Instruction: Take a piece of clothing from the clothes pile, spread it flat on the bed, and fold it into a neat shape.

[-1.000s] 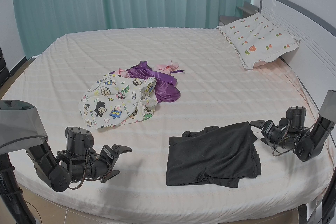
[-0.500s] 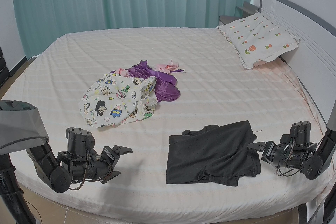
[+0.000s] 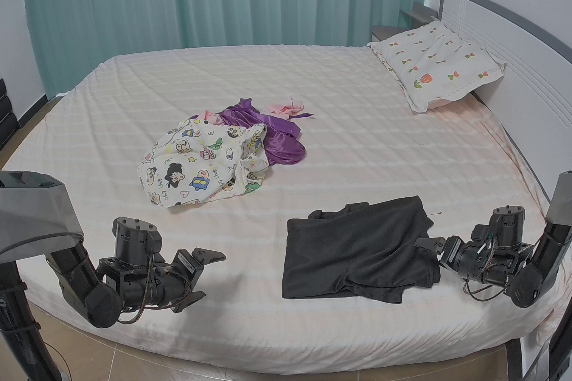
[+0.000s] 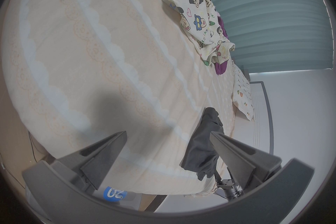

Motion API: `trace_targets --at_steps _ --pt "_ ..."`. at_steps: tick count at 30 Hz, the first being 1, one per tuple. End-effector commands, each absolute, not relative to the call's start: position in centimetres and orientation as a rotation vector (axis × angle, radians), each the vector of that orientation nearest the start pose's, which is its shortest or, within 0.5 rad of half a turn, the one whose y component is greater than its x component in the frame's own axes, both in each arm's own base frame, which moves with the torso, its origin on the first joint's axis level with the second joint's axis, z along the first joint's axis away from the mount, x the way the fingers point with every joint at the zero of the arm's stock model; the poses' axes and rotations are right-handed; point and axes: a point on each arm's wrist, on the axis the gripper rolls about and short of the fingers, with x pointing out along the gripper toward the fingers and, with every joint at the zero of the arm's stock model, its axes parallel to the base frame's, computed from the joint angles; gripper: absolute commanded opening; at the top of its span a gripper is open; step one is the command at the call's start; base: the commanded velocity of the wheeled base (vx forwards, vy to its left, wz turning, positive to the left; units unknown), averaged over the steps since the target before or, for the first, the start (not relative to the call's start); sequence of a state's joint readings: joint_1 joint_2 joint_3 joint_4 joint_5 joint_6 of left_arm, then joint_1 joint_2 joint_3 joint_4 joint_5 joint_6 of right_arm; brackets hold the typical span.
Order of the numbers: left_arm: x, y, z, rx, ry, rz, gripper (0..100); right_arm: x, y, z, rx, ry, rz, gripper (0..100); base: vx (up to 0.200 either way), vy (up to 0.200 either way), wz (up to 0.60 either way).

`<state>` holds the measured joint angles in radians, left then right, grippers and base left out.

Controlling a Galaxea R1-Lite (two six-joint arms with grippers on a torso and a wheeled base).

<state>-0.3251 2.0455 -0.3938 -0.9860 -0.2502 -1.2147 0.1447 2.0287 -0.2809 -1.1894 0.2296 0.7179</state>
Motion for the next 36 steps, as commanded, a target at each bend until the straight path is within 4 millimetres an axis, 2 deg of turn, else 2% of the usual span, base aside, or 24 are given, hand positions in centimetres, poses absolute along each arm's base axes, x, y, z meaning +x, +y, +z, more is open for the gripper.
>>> trace_targets --at_steps 1,4,5,9,24,36 --pt "26.2 -9.4 2.3 -1.108 0.921 -0.073 100 26.2 4.5 1.3 0.709 0.714 0.135 100 0.0 0.0 0.0" --pt "26.2 -9.4 2.3 -1.108 0.92 -0.074 100 25.9 4.7 1.0 0.702 0.731 0.139 100 0.0 0.0 0.0" --pt "26.2 -9.4 2.3 -1.108 0.92 -0.074 100 25.6 5.0 0.8 0.693 0.748 0.145 0 0.0 0.0 0.0" --pt "26.2 -9.4 2.3 -1.108 0.92 -0.074 100 25.4 5.0 0.8 0.686 0.75 0.146 0 0.0 0.0 0.0" --pt "26.3 -9.4 2.4 -1.11 0.918 -0.073 100 24.1 1.8 0.7 0.636 0.755 0.058 0 0.0 0.0 0.0" --pt "26.3 -9.4 2.4 -1.11 0.918 -0.073 100 23.0 0.8 0.2 0.582 0.787 0.059 0 0.0 0.0 0.0"
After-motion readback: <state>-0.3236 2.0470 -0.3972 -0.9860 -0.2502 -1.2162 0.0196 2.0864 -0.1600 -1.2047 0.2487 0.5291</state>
